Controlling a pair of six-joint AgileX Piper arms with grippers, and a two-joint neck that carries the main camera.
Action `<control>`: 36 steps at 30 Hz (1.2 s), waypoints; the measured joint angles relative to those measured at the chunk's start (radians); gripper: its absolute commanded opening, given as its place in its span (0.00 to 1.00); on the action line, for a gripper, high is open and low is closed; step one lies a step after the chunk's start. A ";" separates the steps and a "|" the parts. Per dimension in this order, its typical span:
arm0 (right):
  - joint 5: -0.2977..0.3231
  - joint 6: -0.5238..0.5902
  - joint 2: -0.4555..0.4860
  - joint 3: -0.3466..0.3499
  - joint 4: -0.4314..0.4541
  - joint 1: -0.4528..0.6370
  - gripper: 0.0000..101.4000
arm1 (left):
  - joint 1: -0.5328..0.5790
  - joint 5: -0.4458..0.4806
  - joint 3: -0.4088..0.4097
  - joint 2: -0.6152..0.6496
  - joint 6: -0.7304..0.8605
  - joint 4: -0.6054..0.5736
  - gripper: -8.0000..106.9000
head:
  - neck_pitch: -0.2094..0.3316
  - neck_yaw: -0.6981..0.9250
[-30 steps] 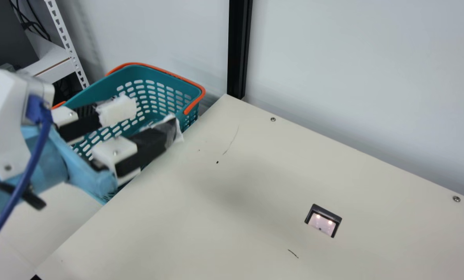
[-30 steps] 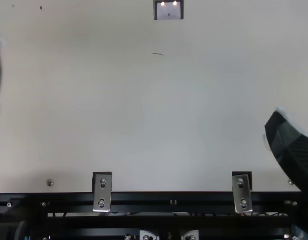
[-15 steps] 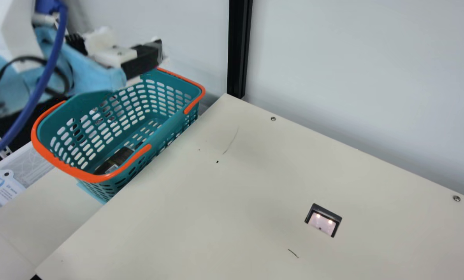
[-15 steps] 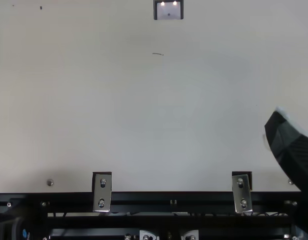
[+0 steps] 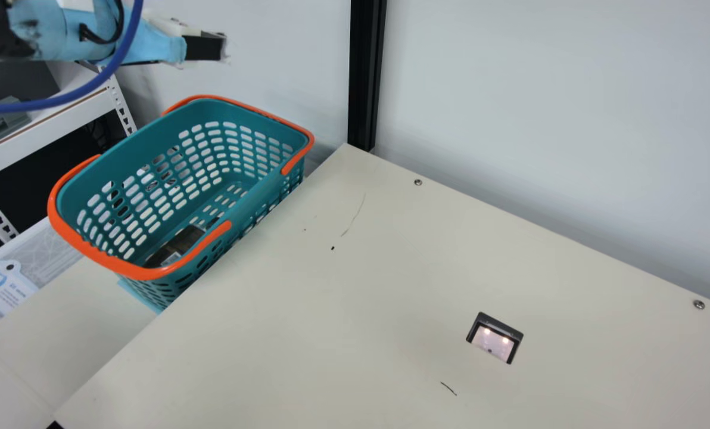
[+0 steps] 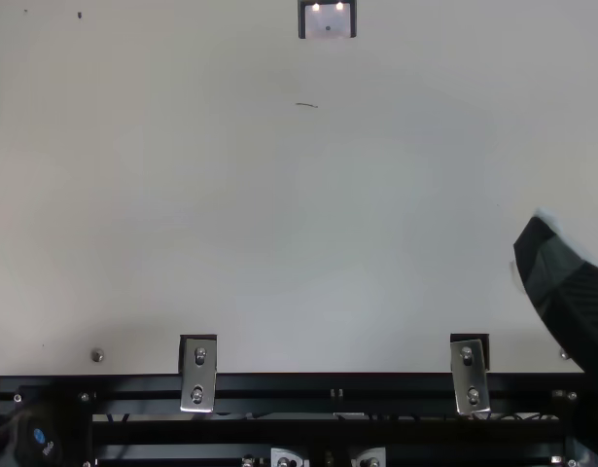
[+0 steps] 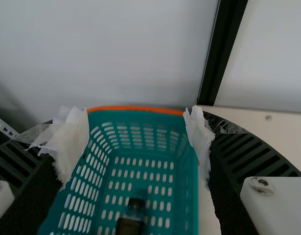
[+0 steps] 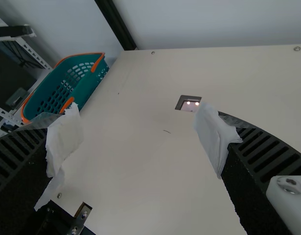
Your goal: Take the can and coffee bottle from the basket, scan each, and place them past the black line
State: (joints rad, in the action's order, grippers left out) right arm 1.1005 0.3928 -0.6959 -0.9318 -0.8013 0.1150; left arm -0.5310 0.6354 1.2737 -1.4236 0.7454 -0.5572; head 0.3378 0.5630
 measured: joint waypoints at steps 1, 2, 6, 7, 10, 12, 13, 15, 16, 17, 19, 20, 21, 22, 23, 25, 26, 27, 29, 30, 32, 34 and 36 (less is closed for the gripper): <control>0.000 0.000 0.000 0.000 0.000 0.000 1.00 | -0.013 0.025 0.018 -0.027 0.017 0.003 0.85 | 0.000 0.000; 0.000 0.000 0.000 0.000 0.000 0.000 1.00 | -0.023 0.046 0.034 -0.054 0.029 0.008 0.85 | 0.000 0.000; 0.000 0.000 0.000 0.000 0.000 0.000 1.00 | -0.041 0.117 0.081 -0.150 0.025 0.049 0.85 | 0.000 0.000; 0.000 0.000 0.000 0.000 0.000 0.000 1.00 | -0.043 0.135 0.092 -0.178 0.017 0.062 0.85 | -0.005 0.000; 0.000 0.000 0.000 0.000 0.000 0.000 1.00 | -0.043 0.160 0.113 -0.242 -0.005 0.100 0.85 | 0.000 0.000; 0.000 0.000 0.000 0.000 0.000 0.000 1.00 | -0.043 0.171 0.120 -0.282 -0.019 0.124 0.85 | 0.000 0.000; 0.000 0.000 0.000 0.000 0.000 0.000 1.00 | -0.043 0.175 0.125 -0.301 -0.024 0.139 0.85 | 0.000 0.000; 0.000 0.000 0.000 0.000 0.000 0.000 1.00 | -0.043 0.177 0.131 -0.337 -0.035 0.164 0.85 | 0.000 0.000; 0.000 0.000 0.000 0.000 0.000 0.000 1.00 | -0.043 0.177 0.134 -0.350 -0.038 0.174 0.85 | 0.000 0.000; 0.000 0.000 0.000 0.000 0.000 0.000 1.00 | -0.043 0.177 0.135 -0.367 -0.041 0.187 0.85 | 0.000 0.000; 0.000 0.000 0.000 0.000 0.000 0.000 1.00 | -0.042 0.175 0.141 -0.399 -0.048 0.206 0.85 | 0.000 0.000; 0.000 0.000 0.000 0.000 0.000 0.000 1.00 | -0.042 0.175 0.142 -0.415 -0.049 0.214 0.85 | 0.000 0.000; 0.000 0.000 0.000 0.000 0.000 0.000 1.00 | -0.042 0.173 0.144 -0.431 -0.052 0.226 0.85 | 0.000 0.000; 0.000 0.000 0.000 0.000 0.000 0.000 1.00 | -0.042 0.173 0.146 -0.445 -0.054 0.233 0.85 | 0.005 0.000; 0.000 0.000 0.000 0.000 0.000 0.000 1.00 | -0.042 0.173 0.149 -0.460 -0.057 0.239 0.85 | 0.005 0.000; 0.000 0.000 0.000 0.000 0.000 0.000 1.00 | -0.042 0.173 0.153 -0.489 -0.063 0.255 0.85 | 0.000 0.000; 0.000 0.000 0.000 0.000 0.000 0.000 1.00 | -0.042 0.173 0.155 -0.503 -0.063 0.259 0.85 | 0.000 0.000; 0.000 0.000 0.000 0.000 0.000 0.000 1.00 | -0.042 0.173 0.157 -0.517 -0.067 0.270 0.85 | 0.000 0.000; 0.000 0.000 0.000 0.000 0.000 0.000 1.00 | -0.040 0.173 0.160 -0.542 -0.072 0.278 0.85 | 0.000 0.000; 0.000 0.000 0.000 0.000 0.000 0.000 1.00 | -0.040 0.173 0.162 -0.555 -0.072 0.281 0.85 | -0.005 0.000; 0.000 0.000 0.000 0.000 0.000 0.000 1.00 | -0.036 0.171 0.164 -0.580 -0.072 0.291 0.85 | 0.000 0.000; 0.000 0.000 0.000 0.000 0.000 0.000 1.00 | -0.034 0.168 0.168 -0.603 -0.075 0.301 0.85 | 0.000 0.000; 0.000 0.000 0.000 0.000 0.000 0.000 1.00 | -0.032 0.166 0.172 -0.627 -0.077 0.313 0.85 | 0.000 0.000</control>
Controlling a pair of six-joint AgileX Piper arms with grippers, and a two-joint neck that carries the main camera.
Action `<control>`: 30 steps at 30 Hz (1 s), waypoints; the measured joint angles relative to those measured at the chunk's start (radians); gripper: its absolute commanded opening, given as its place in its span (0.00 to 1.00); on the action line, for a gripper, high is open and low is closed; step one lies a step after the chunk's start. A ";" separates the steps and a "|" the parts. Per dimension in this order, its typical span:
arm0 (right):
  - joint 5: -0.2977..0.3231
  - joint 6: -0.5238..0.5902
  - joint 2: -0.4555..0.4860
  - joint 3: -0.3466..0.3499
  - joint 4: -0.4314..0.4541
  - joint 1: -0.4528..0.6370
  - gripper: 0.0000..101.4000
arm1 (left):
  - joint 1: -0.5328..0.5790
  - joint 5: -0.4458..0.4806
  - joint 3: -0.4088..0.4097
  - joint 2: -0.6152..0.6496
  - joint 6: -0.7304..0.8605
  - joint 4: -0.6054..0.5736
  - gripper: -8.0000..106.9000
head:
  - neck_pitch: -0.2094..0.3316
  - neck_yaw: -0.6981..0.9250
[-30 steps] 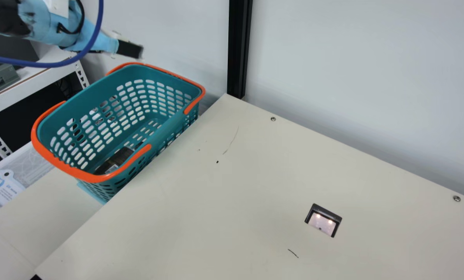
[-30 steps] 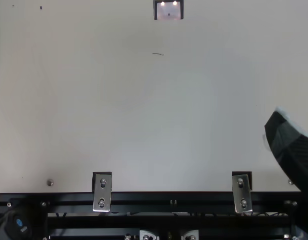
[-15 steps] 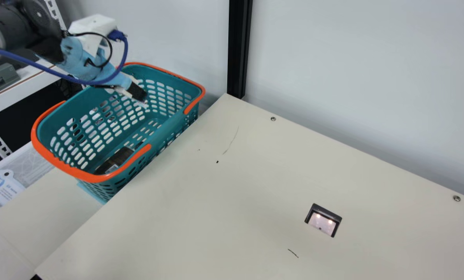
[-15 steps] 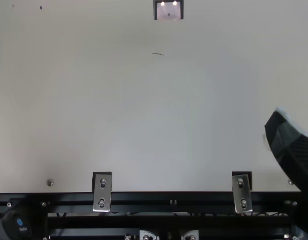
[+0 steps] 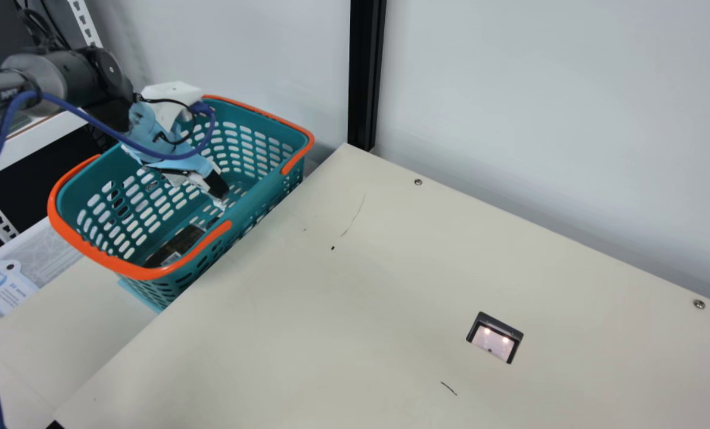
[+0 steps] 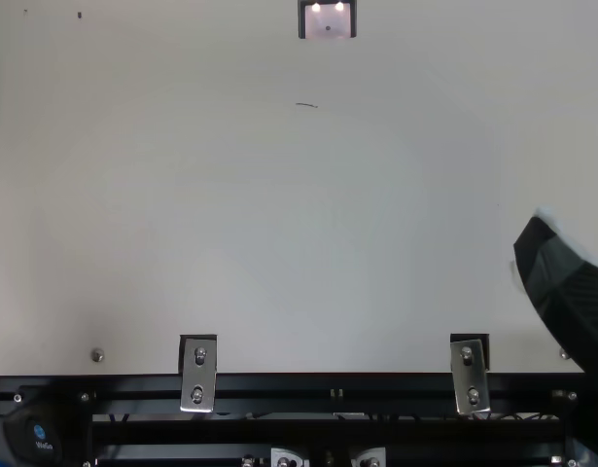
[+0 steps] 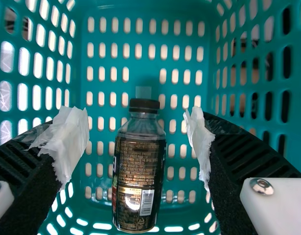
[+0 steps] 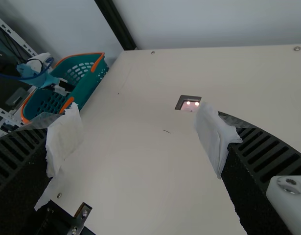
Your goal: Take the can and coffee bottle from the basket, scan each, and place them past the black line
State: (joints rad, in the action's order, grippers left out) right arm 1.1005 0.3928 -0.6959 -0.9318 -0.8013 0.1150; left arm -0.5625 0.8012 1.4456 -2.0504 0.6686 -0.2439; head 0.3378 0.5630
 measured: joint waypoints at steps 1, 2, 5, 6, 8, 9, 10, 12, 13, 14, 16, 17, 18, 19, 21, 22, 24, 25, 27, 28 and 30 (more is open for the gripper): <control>0.000 0.000 0.000 0.000 0.000 0.000 1.00 | 0.004 0.000 0.002 -0.015 -0.002 0.009 0.85 | 0.000 0.000; 0.000 0.000 0.000 0.000 0.000 0.000 1.00 | 0.004 -0.002 0.002 -0.026 -0.002 0.014 0.85 | 0.000 0.000; 0.000 0.000 0.000 0.000 0.000 0.000 1.00 | 0.009 -0.011 0.007 -0.056 -0.003 0.035 0.85 | 0.000 0.000; 0.000 0.000 0.000 0.000 0.000 0.000 1.00 | 0.011 -0.014 0.007 -0.066 -0.003 0.041 0.85 | 0.000 0.000; 0.000 0.000 0.000 0.000 0.000 0.000 1.00 | 0.015 -0.018 0.007 -0.084 -0.003 0.051 0.85 | 0.000 0.000; 0.000 0.000 0.000 0.000 0.000 0.000 1.00 | 0.017 -0.021 0.009 -0.095 -0.005 0.057 0.85 | 0.000 0.000; 0.000 0.000 0.000 0.000 0.000 0.000 1.00 | 0.017 -0.023 0.009 -0.103 -0.005 0.062 0.85 | 0.000 0.000; 0.000 0.000 0.000 0.000 0.000 0.000 1.00 | 0.019 -0.027 0.009 -0.120 -0.005 0.072 0.85 | 0.000 0.000; 0.000 0.000 0.000 0.000 0.000 0.000 1.00 | 0.022 -0.030 0.009 -0.128 -0.008 0.079 0.85 | 0.000 0.000; 0.000 0.000 0.000 0.000 0.000 0.000 1.00 | 0.022 -0.033 0.009 -0.136 -0.008 0.083 0.85 | 0.000 0.000; 0.000 0.000 0.000 0.000 0.000 0.000 1.00 | 0.024 -0.040 0.007 -0.152 -0.011 0.095 0.85 | 0.000 0.000; 0.000 0.000 0.000 0.000 0.000 0.000 1.00 | 0.024 -0.046 0.003 -0.160 -0.013 0.103 0.85 | 0.000 0.000; 0.000 0.000 0.000 0.000 0.000 0.000 1.00 | 0.024 -0.047 0.001 -0.168 -0.016 0.109 0.85 | -0.005 0.000; 0.000 0.000 0.000 0.000 0.000 0.000 1.00 | 0.024 -0.053 -0.001 -0.174 -0.018 0.114 0.85 | -0.005 0.000; 0.000 0.000 0.000 0.000 0.000 0.000 1.00 | 0.024 -0.059 -0.005 -0.186 -0.021 0.128 0.85 | 0.000 0.000; 0.000 0.000 0.000 0.000 0.000 0.000 1.00 | 0.024 -0.063 -0.005 -0.190 -0.022 0.131 0.85 | 0.000 0.000; 0.000 0.000 0.000 0.000 0.000 0.000 1.00 | 0.024 -0.065 -0.008 -0.202 -0.025 0.137 0.85 | 0.000 0.000; 0.000 0.000 0.000 0.000 0.000 0.000 1.00 | 0.024 -0.065 -0.010 -0.206 -0.025 0.137 0.85 | 0.000 0.000; 0.000 0.000 0.000 0.000 0.000 0.000 1.00 | 0.022 -0.067 -0.013 -0.213 -0.025 0.139 0.85 | 0.005 0.000; 0.000 0.000 0.000 0.000 0.000 0.000 1.00 | 0.022 -0.067 -0.015 -0.218 -0.025 0.139 0.85 | 0.000 0.000; 0.000 0.000 0.000 0.000 0.000 0.000 1.00 | 0.020 -0.071 -0.020 -0.224 -0.025 0.136 0.16 | 0.000 0.000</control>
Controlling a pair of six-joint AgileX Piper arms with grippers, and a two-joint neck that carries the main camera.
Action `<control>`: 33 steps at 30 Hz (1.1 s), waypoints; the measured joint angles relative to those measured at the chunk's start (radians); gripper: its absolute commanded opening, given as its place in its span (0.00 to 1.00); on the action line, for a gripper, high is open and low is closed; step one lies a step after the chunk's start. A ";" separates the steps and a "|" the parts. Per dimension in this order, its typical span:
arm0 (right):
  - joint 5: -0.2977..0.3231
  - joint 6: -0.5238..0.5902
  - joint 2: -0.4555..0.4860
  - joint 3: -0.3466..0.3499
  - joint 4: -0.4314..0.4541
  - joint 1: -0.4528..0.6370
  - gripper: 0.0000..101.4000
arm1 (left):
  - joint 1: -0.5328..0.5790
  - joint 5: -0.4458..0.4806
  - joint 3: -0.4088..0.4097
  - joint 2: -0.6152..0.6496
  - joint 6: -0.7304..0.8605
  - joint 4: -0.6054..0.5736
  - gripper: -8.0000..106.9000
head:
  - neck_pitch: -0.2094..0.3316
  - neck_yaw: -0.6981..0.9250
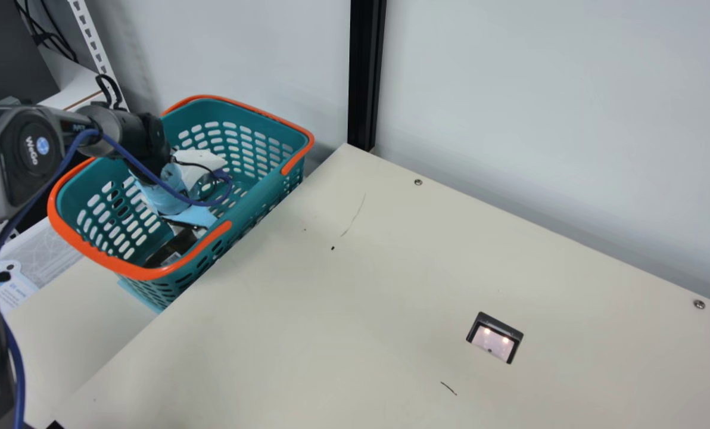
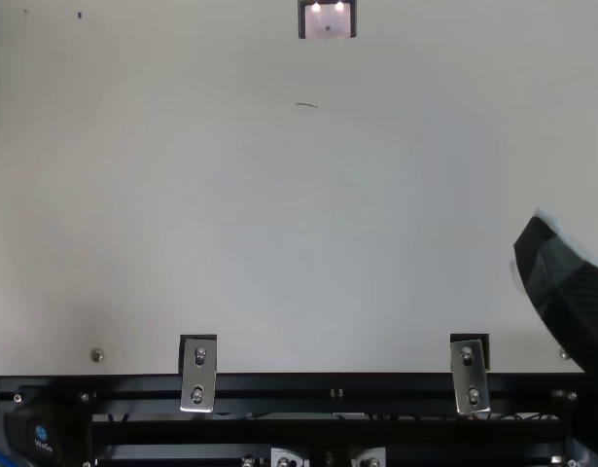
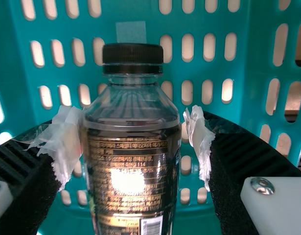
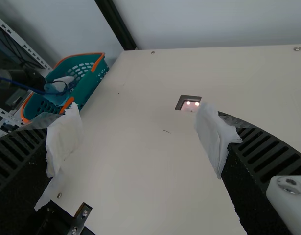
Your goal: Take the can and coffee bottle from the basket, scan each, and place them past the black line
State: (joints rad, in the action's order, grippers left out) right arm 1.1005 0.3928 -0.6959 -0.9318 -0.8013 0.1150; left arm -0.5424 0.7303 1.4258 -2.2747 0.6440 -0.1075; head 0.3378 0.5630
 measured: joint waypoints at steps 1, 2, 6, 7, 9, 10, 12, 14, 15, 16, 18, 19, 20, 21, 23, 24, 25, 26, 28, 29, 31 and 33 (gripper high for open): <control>0.000 0.000 0.000 0.000 0.000 0.000 1.00 | -0.002 -0.007 -0.003 -0.002 0.003 -0.005 0.16 | 0.000 0.000; 0.000 0.000 0.000 0.000 0.000 0.000 1.00 | -0.004 -0.016 -0.004 -0.002 0.008 -0.013 0.16 | 0.000 0.000; 0.000 0.000 0.000 0.000 0.000 0.000 1.00 | -0.012 -0.054 -0.015 0.011 0.041 -0.057 0.16 | 0.000 0.000; 0.000 0.000 0.000 0.000 0.000 0.000 1.00 | -0.015 -0.066 -0.019 0.020 0.053 -0.073 0.16 | 0.000 0.000; 0.000 0.000 0.000 0.000 0.000 0.000 1.00 | -0.022 -0.087 -0.029 0.042 0.084 -0.107 0.16 | 0.000 0.000; 0.000 0.000 0.000 0.000 0.000 0.000 1.00 | -0.023 -0.096 -0.036 0.057 0.101 -0.125 0.16 | 0.000 0.000; 0.000 0.000 0.000 0.000 0.000 0.000 1.00 | -0.031 -0.121 -0.050 0.092 0.145 -0.168 0.16 | 0.000 0.000; 0.000 0.000 0.000 0.000 0.000 0.000 1.00 | -0.035 -0.147 -0.065 0.132 0.196 -0.226 0.16 | 0.000 0.000; 0.000 0.000 0.000 0.000 0.000 0.000 1.00 | -0.040 -0.161 -0.073 0.154 0.224 -0.257 0.16 | 0.000 0.000; 0.000 0.000 0.000 0.000 0.000 0.000 1.00 | -0.042 -0.169 -0.078 0.178 0.252 -0.287 0.16 | 0.000 0.000; 0.000 0.000 0.000 0.000 0.000 0.000 1.00 | -0.046 -0.185 -0.090 0.226 0.312 -0.355 0.16 | 0.000 0.000; 0.000 0.000 0.000 0.000 0.000 0.000 1.00 | -0.049 -0.192 -0.095 0.256 0.348 -0.391 0.16 | 0.000 0.000; 0.000 0.000 0.000 0.000 0.000 0.000 1.00 | -0.051 -0.196 -0.097 0.276 0.372 -0.426 0.16 | 0.000 0.000; 0.000 0.000 0.000 0.000 0.000 0.000 1.00 | -0.051 -0.201 -0.102 0.306 0.409 -0.463 0.16 | 0.000 0.000; 0.000 0.000 0.000 0.000 0.000 0.000 1.00 | -0.053 -0.205 -0.107 0.358 0.467 -0.539 0.16 | 0.000 0.000; 0.000 0.000 0.000 0.000 0.000 0.000 1.00 | -0.053 -0.205 -0.108 0.384 0.489 -0.576 0.16 | 0.000 0.000; 0.000 0.000 0.000 0.000 0.000 0.000 1.00 | -0.053 -0.208 -0.111 0.409 0.520 -0.615 0.16 | 0.000 0.000; 0.000 0.000 0.000 0.000 0.000 0.000 1.00 | -0.053 -0.210 -0.112 0.433 0.542 -0.652 0.16 | 0.000 0.000; 0.000 0.000 0.000 0.000 0.000 0.000 1.00 | -0.050 -0.212 -0.117 0.479 0.579 -0.726 0.16 | 0.000 0.000; 0.000 0.000 0.000 0.000 0.000 0.000 1.00 | -0.047 -0.211 -0.123 0.506 0.599 -0.771 0.16 | 0.000 0.000; 0.000 0.000 0.000 0.000 0.000 0.000 1.00 | -0.037 -0.218 -0.129 0.544 0.617 -0.843 0.16 | 0.000 0.000; 0.000 0.000 0.000 0.000 0.000 0.000 1.00 | -0.024 -0.232 -0.145 0.579 0.619 -0.908 0.16 | 0.000 0.000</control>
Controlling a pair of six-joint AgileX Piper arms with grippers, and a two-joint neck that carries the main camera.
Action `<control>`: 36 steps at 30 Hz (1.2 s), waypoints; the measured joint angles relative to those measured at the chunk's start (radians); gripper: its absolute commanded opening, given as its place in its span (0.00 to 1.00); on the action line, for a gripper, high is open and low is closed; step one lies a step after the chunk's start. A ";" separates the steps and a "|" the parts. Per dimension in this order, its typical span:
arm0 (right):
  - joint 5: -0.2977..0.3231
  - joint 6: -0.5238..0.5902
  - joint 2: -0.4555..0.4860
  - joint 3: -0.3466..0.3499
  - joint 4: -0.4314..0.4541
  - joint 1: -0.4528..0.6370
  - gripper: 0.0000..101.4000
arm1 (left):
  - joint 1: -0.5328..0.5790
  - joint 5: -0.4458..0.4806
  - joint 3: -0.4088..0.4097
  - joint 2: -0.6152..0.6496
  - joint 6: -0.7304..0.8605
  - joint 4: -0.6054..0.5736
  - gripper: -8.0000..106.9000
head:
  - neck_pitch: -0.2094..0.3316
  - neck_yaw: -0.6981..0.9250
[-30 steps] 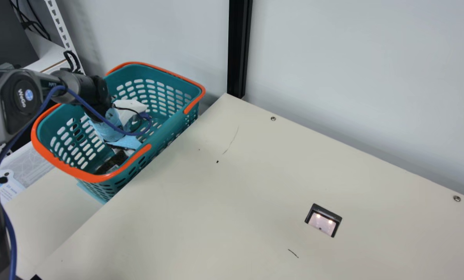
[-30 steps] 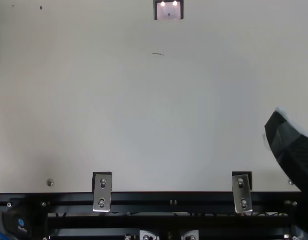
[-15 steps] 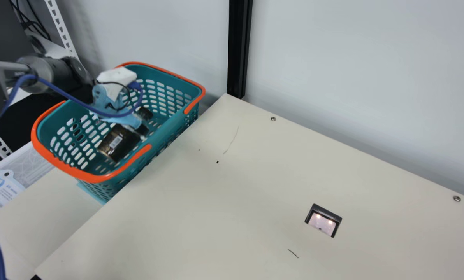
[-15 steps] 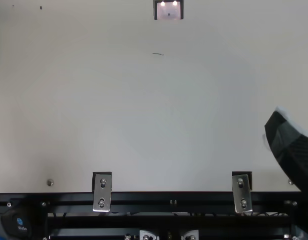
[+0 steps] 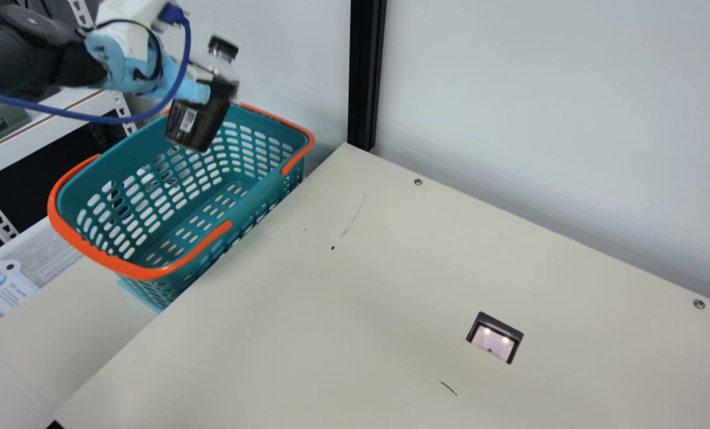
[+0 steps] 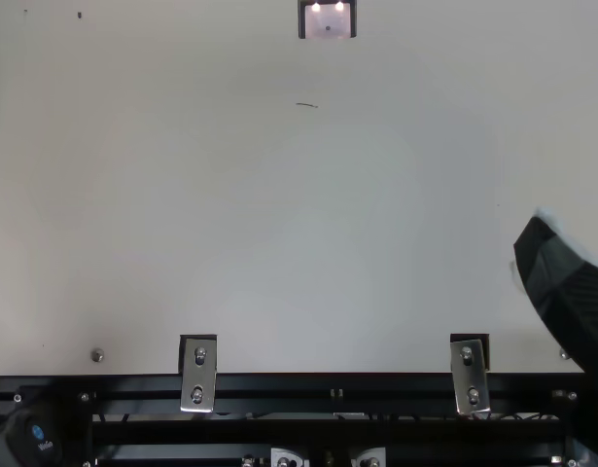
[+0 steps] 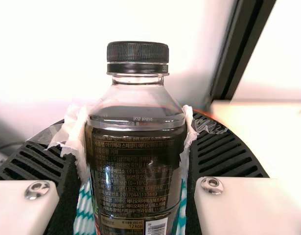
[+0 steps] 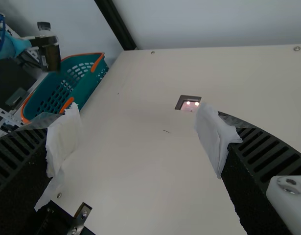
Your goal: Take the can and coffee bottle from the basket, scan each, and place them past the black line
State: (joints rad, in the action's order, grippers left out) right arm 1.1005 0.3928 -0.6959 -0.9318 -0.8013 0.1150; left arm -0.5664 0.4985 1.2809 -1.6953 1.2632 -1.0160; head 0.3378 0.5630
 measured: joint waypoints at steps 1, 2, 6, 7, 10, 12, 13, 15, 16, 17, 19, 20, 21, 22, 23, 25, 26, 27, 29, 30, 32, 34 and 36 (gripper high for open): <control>0.000 0.000 0.000 0.000 0.000 0.000 1.00 | 0.008 -0.003 -0.006 0.017 0.000 -0.032 0.16 | 0.000 0.000; 0.000 0.000 0.000 0.000 0.000 0.000 1.00 | 0.020 -0.009 -0.016 0.038 -0.006 -0.069 0.16 | 0.000 0.000; 0.000 0.000 0.000 0.000 0.000 0.000 1.00 | 0.066 -0.042 -0.055 0.103 -0.037 -0.171 0.16 | 0.000 -0.020; 0.000 0.000 0.000 0.000 0.000 0.000 1.00 | 0.081 -0.050 -0.067 0.120 -0.049 -0.193 0.16 | 0.000 -0.036; 0.000 0.000 0.000 0.000 0.000 0.000 1.00 | 0.129 -0.081 -0.101 0.174 -0.088 -0.248 0.16 | 0.000 -0.113; 0.000 0.000 0.000 0.000 0.000 0.000 1.00 | 0.161 -0.105 -0.122 0.204 -0.117 -0.274 0.16 | -0.005 -0.169; 0.000 0.000 0.000 0.000 0.000 0.000 1.00 | 0.179 -0.116 -0.132 0.221 -0.134 -0.286 0.16 | -0.005 -0.189; 0.000 0.000 0.000 0.000 0.000 0.000 1.00 | 0.217 -0.139 -0.151 0.251 -0.171 -0.306 0.16 | -0.005 -0.246; 0.000 0.000 0.000 0.000 0.000 0.000 1.00 | 0.236 -0.151 -0.161 0.265 -0.192 -0.313 0.16 | -0.010 -0.266; 0.000 0.000 0.000 0.000 0.000 0.000 1.00 | 0.256 -0.162 -0.169 0.278 -0.212 -0.318 0.16 | -0.010 -0.302; 0.000 0.000 0.000 0.000 0.000 0.000 1.00 | 0.292 -0.182 -0.183 0.300 -0.252 -0.326 0.16 | -0.015 -0.363; 0.000 0.000 0.000 0.000 0.000 0.000 1.00 | 0.320 -0.195 -0.195 0.315 -0.285 -0.330 0.16 | -0.020 -0.394; 0.000 0.000 0.000 0.000 0.000 0.000 1.00 | 0.335 -0.199 -0.200 0.320 -0.302 -0.330 0.16 | -0.020 -0.409; 0.000 0.000 0.000 0.000 0.000 0.000 1.00 | 0.359 -0.213 -0.208 0.332 -0.331 -0.328 0.16 | -0.031 -0.440; 0.000 0.000 0.000 0.000 0.000 0.000 1.00 | 0.378 -0.216 -0.212 0.338 -0.354 -0.328 0.16 | -0.036 -0.461; 0.000 0.000 0.000 0.000 0.000 0.000 1.00 | 0.415 -0.232 -0.224 0.351 -0.400 -0.323 0.16 | -0.046 -0.517; 0.000 0.000 0.000 0.000 0.000 0.000 1.00 | 0.439 -0.240 -0.230 0.360 -0.430 -0.319 0.16 | -0.046 -0.537; 0.000 0.000 0.000 0.000 0.000 0.000 1.00 | 0.459 -0.244 -0.237 0.368 -0.452 -0.319 0.16 | -0.051 -0.558; 0.000 0.000 0.000 0.000 0.000 0.000 1.00 | 0.499 -0.258 -0.246 0.379 -0.508 -0.313 0.16 | -0.067 -0.594; 0.000 0.000 0.000 0.000 0.000 0.000 1.00 | 0.523 -0.266 -0.248 0.384 -0.535 -0.310 0.16 | -0.067 -0.614; 0.000 0.000 0.000 0.000 0.000 0.000 1.00 | 0.561 -0.282 -0.252 0.393 -0.586 -0.304 0.16 | -0.077 -0.645; 0.000 0.000 0.000 0.000 0.000 0.000 1.00 | 0.600 -0.295 -0.256 0.402 -0.636 -0.297 0.16 | -0.082 -0.686; 0.000 0.000 0.000 0.000 0.000 0.000 1.00 | 0.637 -0.308 -0.258 0.410 -0.685 -0.294 0.16 | -0.082 -0.727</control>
State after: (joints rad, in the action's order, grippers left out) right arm 1.1005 0.3928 -0.6959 -0.9318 -0.8013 0.1150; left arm 0.0703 0.1905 1.0228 -1.2849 0.5786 -1.3097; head 0.2559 -0.1638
